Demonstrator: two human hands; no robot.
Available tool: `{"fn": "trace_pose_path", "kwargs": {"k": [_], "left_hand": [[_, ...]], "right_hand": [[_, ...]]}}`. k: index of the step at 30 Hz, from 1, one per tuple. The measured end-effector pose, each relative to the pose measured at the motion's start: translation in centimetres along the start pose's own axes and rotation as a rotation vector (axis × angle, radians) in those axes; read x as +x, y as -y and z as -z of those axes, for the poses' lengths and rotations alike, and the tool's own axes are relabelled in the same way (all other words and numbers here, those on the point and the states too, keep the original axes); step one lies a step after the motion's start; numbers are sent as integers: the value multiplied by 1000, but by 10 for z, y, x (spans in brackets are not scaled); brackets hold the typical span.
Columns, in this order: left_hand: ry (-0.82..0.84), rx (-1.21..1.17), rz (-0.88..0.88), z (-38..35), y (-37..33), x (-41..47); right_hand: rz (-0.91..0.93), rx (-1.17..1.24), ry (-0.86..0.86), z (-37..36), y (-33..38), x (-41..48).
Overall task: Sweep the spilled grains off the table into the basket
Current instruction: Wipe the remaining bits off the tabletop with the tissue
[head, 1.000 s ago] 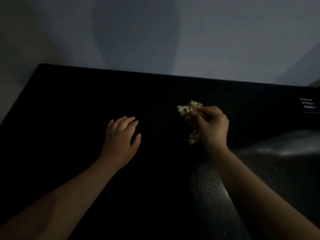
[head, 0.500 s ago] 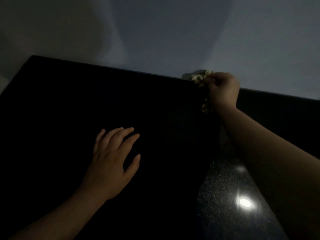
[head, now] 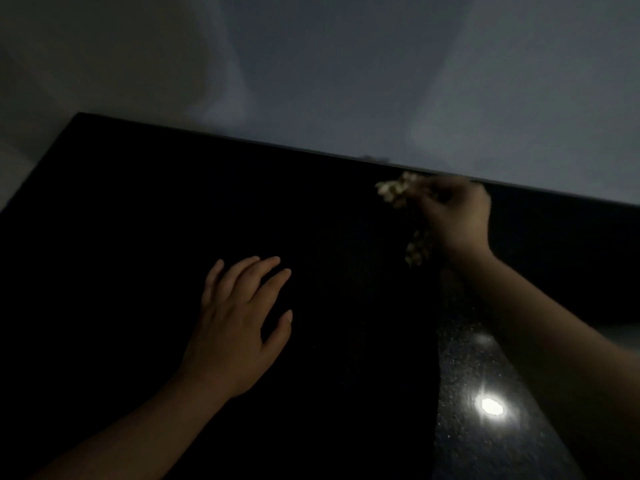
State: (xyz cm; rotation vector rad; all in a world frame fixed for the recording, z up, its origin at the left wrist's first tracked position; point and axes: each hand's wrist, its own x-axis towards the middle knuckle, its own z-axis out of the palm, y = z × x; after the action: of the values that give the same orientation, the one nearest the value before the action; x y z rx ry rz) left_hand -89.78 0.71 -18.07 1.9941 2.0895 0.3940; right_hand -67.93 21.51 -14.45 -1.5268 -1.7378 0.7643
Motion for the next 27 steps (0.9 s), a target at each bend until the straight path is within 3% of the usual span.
{"fn": "trace_pose_path", "kwargs": {"k": [2, 7, 12, 16, 23, 27], "left_hand": [[-9, -7, 0, 1, 0, 0], [-6, -4, 1, 0, 1, 0], [-9, 10, 7, 1, 1, 1], [-8, 28, 10, 1, -1, 0], [-4, 42, 3, -1, 1, 1], [-17, 48, 2, -2, 2, 0]], "right_hand": [[-9, -30, -58, -6, 5, 18], [-118, -12, -12, -30, 1, 11], [131, -17, 103, -23, -9, -73], [68, 63, 154, -15, -8, -110], [-69, -85, -134, -11, -4, -62], [74, -58, -15, -19, -13, -92]]}}
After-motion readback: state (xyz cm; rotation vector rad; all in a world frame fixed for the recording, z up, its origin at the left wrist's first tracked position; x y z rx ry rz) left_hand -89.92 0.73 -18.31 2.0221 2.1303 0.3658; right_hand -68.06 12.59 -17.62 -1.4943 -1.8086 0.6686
